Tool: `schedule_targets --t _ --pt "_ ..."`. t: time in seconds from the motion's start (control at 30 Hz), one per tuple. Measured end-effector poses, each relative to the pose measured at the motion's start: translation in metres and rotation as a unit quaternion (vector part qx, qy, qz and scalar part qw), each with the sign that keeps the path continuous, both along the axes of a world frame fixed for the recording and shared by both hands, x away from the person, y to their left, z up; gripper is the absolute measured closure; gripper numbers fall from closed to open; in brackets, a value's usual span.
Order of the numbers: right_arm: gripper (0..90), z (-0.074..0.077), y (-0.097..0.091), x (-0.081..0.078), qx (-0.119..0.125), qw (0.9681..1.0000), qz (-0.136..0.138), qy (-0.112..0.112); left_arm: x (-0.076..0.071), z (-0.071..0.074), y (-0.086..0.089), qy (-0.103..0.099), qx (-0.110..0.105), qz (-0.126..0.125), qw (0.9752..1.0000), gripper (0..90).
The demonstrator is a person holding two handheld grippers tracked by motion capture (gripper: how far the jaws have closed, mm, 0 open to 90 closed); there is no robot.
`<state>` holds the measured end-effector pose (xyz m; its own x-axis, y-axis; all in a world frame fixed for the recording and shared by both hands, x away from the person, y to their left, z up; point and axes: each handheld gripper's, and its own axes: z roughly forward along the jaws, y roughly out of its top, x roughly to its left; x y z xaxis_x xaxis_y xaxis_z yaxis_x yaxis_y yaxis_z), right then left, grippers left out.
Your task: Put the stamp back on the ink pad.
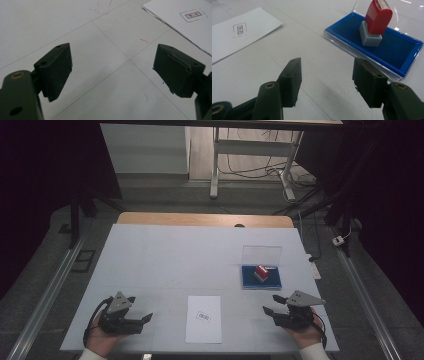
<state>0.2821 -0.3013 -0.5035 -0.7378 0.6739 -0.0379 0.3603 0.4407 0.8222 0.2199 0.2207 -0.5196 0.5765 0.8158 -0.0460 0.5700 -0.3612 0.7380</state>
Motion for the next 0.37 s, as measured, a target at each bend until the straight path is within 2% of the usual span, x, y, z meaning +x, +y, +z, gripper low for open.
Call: schedule_targets --t 0.37 --pt "40.2 -0.0008 0.0016 0.0001 -0.008 1.0 0.001 0.002 0.0007 -0.0005 0.0003 0.001 0.001 0.0 1.0 15.6"
